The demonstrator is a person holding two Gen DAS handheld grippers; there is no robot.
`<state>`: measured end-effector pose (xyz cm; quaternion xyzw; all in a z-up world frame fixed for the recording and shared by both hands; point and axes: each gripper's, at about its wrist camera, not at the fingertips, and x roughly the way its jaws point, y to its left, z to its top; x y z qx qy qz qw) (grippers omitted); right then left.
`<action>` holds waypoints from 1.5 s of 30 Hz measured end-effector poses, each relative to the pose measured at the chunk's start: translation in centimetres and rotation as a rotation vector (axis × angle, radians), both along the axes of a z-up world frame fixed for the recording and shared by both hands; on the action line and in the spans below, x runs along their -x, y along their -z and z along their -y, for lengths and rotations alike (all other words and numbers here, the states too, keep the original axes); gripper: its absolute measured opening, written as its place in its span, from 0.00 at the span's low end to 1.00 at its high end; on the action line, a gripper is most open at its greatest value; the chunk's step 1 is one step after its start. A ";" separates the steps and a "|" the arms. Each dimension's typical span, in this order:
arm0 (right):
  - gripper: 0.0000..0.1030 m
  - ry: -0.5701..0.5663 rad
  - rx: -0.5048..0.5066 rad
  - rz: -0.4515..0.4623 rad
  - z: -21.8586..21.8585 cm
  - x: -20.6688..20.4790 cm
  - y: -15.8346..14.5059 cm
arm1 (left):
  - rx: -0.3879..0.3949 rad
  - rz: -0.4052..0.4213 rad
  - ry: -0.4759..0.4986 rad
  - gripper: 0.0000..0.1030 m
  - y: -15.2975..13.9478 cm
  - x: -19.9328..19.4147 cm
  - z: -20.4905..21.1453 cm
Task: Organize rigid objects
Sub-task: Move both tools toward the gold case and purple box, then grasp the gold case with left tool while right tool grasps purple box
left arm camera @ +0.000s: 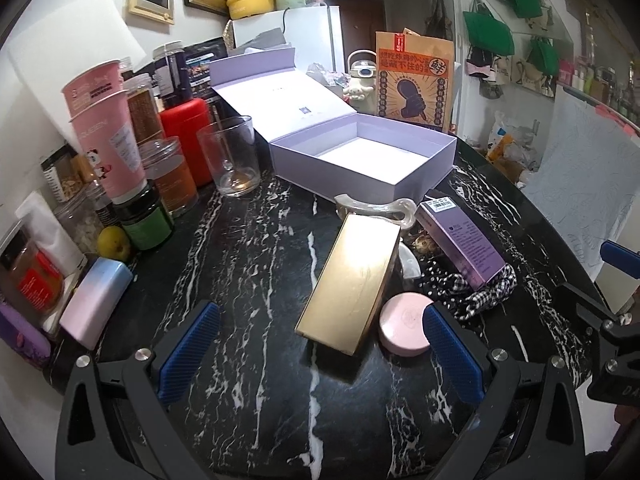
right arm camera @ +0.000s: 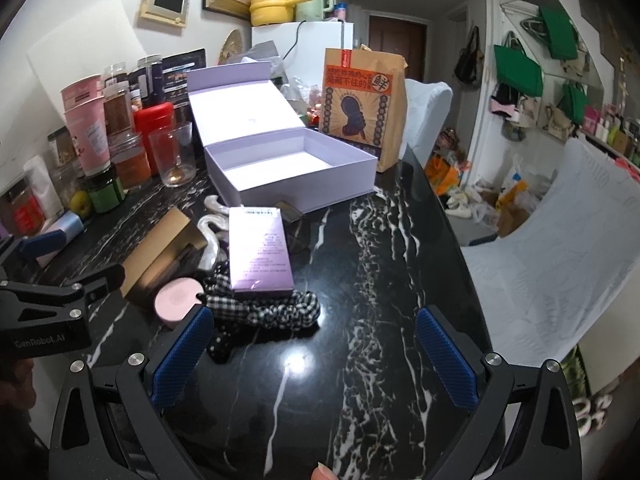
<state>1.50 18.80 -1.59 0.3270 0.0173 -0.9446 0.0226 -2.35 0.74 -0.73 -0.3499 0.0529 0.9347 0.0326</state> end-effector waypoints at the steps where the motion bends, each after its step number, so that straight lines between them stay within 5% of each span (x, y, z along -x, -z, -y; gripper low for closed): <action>1: 1.00 -0.001 0.003 0.000 -0.1 0.2 -0.1 | -0.004 0.002 0.003 1.00 0.0 0.2 0.0; 22: 1.00 -0.117 0.102 0.094 -0.5 5.1 0.5 | -0.093 0.187 0.083 0.99 2.3 5.8 0.8; 30: 0.99 -0.172 0.125 0.139 0.0 6.6 1.7 | -0.083 0.270 0.140 0.77 3.7 6.7 0.0; 41: 0.76 -0.272 0.180 0.226 1.4 9.9 2.7 | -0.134 0.323 0.171 0.47 3.8 7.7 0.1; 45: 0.54 -0.303 0.181 0.258 1.9 10.9 3.3 | -0.155 0.337 0.175 0.46 3.7 8.0 0.4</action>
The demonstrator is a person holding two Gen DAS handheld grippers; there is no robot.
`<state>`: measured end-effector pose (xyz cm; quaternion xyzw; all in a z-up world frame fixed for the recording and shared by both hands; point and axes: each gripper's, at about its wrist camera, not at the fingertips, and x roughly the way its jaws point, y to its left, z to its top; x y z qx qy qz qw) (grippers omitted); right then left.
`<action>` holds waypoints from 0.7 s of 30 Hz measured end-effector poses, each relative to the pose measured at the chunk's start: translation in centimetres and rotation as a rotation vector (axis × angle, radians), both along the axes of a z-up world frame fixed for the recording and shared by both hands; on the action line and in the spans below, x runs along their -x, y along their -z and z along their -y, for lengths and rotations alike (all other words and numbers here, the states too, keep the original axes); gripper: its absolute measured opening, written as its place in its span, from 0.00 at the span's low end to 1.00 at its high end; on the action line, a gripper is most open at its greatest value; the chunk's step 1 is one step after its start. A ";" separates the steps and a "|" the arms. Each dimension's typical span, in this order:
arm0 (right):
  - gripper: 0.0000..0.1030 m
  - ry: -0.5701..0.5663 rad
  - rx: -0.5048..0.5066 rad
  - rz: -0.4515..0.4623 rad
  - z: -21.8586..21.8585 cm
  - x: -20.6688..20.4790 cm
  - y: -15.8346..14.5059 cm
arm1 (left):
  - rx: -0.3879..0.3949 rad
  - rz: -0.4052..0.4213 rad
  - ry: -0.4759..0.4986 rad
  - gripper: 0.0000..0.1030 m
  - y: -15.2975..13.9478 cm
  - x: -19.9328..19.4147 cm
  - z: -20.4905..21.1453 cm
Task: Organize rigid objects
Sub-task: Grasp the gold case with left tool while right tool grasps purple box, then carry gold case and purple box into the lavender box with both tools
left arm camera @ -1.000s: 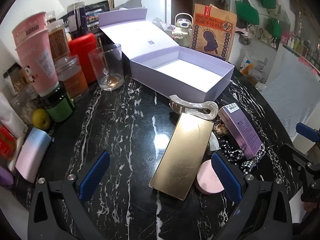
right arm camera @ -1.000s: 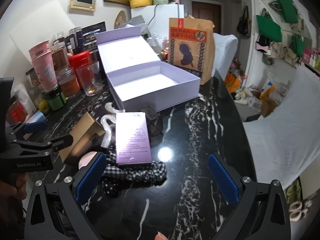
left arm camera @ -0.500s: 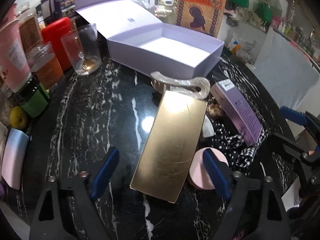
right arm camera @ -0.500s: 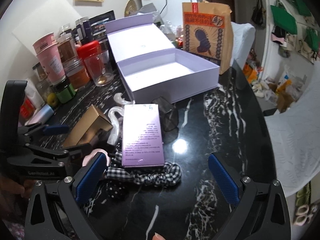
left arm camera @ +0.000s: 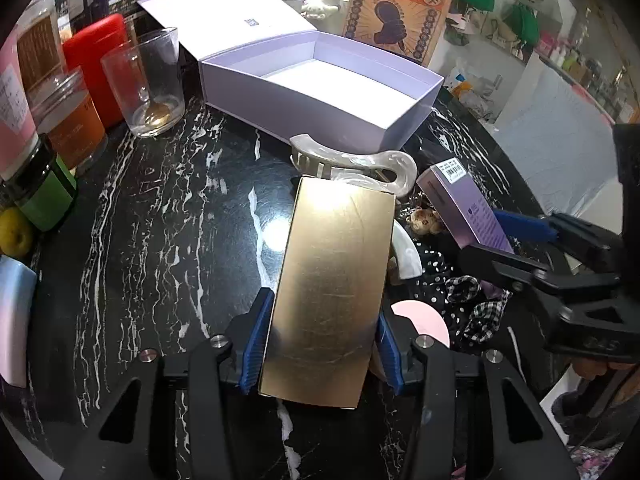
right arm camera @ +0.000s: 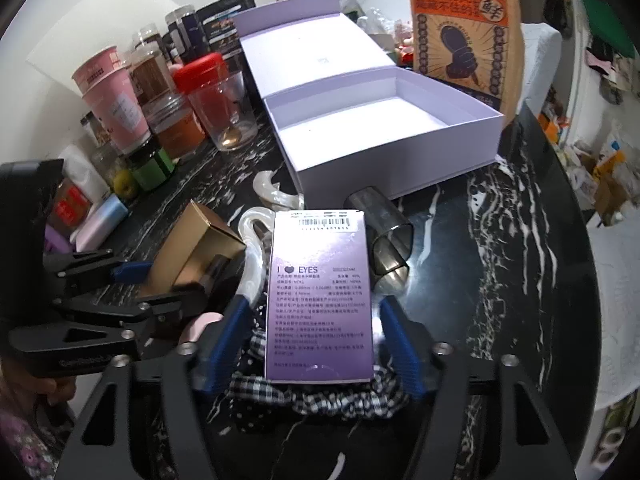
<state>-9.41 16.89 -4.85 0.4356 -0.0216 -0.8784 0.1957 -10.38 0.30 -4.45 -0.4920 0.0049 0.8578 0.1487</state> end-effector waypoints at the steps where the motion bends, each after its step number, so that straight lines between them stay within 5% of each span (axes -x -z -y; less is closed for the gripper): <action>1: 0.49 0.001 -0.004 0.002 0.0 0.1 0.1 | -0.013 0.008 -0.003 0.46 0.0 0.2 0.3; 21: 0.49 -0.025 0.048 -0.007 0.1 1.0 -2.2 | -0.058 0.011 -0.055 0.42 -1.7 1.7 2.1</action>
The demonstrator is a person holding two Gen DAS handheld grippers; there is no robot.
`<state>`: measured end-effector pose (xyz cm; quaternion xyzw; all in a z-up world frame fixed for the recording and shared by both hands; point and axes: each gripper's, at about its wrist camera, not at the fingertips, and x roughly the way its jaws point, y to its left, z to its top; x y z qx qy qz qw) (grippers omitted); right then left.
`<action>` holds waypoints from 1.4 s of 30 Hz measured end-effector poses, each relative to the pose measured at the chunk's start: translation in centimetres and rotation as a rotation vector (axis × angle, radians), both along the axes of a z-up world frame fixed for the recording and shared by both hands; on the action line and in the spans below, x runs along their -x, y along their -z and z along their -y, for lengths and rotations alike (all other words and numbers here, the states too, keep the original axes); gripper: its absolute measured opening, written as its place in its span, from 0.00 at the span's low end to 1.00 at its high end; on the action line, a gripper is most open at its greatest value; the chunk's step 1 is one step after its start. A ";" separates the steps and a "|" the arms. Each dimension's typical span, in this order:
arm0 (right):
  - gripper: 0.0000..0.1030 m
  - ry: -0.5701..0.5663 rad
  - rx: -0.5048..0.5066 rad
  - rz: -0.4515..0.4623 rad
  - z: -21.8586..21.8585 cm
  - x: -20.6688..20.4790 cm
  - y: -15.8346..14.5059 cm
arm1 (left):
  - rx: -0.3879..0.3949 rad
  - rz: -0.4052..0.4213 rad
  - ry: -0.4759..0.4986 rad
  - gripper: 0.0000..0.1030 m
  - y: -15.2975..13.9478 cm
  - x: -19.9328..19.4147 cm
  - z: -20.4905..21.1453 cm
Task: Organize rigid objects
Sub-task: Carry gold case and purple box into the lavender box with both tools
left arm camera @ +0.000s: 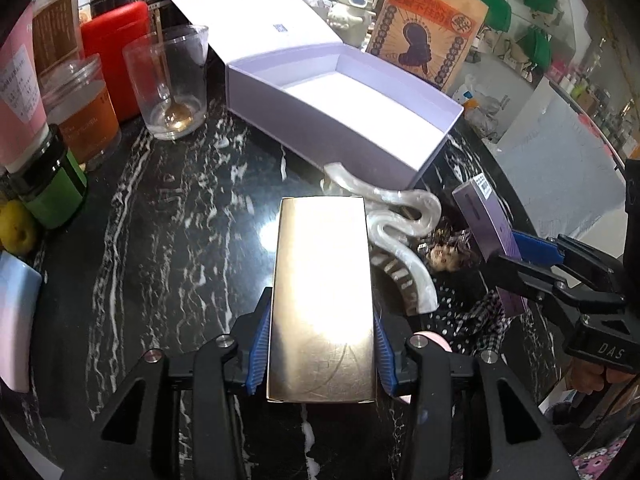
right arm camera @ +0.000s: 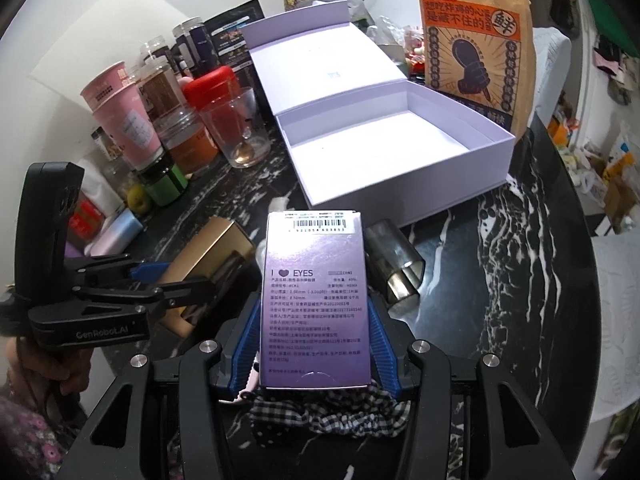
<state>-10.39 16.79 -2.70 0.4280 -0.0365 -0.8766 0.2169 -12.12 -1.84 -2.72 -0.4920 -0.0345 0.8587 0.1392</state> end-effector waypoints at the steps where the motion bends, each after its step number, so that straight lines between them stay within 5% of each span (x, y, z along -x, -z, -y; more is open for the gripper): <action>1: 0.49 -0.003 -0.001 -0.004 0.0 0.1 -0.2 | 0.000 -0.007 -0.003 0.42 -0.3 0.1 0.1; 16: 0.49 -0.040 -0.002 -0.075 0.0 3.1 -3.4 | -0.005 -0.110 -0.060 0.42 -5.0 3.9 1.6; 42: 0.49 0.048 -0.044 -0.156 -1.6 13.6 -6.6 | 0.005 -0.256 0.028 0.42 -9.2 15.0 -2.2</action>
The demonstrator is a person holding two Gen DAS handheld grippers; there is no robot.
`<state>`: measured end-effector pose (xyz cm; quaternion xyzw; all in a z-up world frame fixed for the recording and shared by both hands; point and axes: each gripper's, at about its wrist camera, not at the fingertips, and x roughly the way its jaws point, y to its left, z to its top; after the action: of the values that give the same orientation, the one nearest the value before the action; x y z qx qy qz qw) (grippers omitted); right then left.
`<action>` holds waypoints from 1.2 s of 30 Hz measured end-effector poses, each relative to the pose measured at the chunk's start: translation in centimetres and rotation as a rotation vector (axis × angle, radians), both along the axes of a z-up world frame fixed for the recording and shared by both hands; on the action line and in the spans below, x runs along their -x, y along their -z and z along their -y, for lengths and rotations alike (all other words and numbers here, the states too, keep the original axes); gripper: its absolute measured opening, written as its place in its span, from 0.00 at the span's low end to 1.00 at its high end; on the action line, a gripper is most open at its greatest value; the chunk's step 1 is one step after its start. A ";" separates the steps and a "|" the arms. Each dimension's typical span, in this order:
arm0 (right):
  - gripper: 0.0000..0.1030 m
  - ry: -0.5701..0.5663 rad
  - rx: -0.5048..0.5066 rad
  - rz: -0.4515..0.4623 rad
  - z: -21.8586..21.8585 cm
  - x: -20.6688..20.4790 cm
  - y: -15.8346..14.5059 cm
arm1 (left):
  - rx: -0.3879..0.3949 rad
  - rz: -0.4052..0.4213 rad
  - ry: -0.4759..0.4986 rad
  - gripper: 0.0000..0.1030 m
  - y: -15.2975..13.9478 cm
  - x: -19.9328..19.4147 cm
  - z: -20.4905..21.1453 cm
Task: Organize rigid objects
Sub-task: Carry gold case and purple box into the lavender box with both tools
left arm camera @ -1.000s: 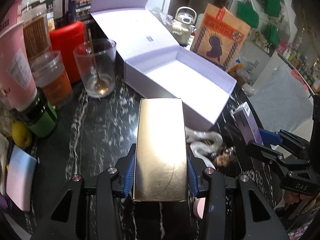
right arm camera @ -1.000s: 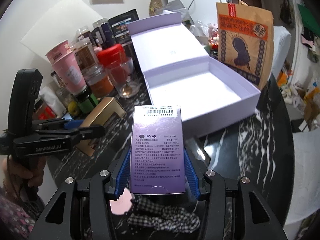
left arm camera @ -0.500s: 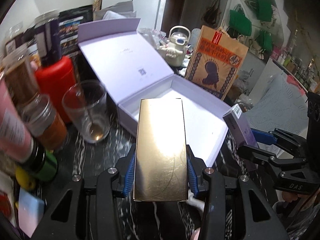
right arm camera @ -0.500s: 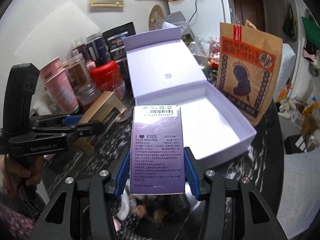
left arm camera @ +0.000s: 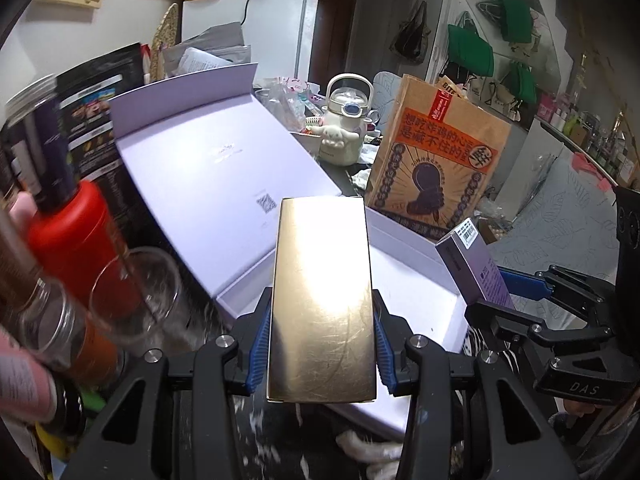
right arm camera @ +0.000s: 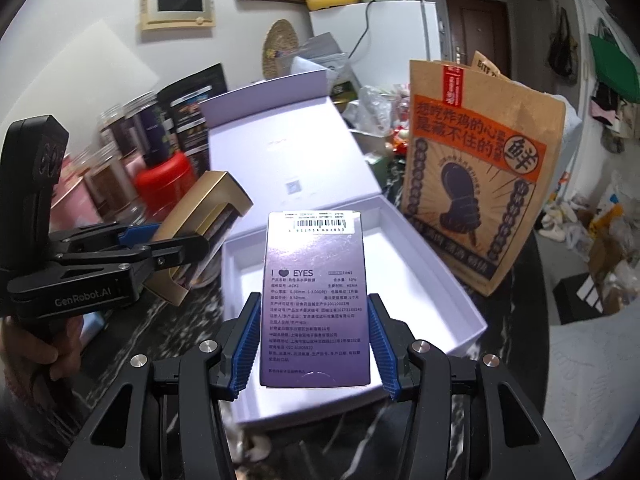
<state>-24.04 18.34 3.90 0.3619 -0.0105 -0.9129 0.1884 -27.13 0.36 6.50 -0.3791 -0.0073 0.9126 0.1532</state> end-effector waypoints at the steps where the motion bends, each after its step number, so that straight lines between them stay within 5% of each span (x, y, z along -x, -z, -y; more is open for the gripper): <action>1: 0.49 0.003 0.002 -0.003 -0.2 0.5 0.0 | 0.002 0.001 0.006 0.42 0.1 0.7 -0.3; 28: 0.49 0.052 -0.027 0.134 -1.2 6.4 5.4 | 0.084 0.159 0.071 0.42 6.7 8.0 -3.9; 36: 0.49 0.071 -0.074 0.174 -1.1 7.0 7.0 | 0.196 0.174 0.050 0.42 8.5 8.3 -4.4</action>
<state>-31.09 19.41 -3.13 0.4462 -0.0056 -0.8838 0.1409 -35.47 4.80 -2.01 -0.4700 0.0782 0.8685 0.1366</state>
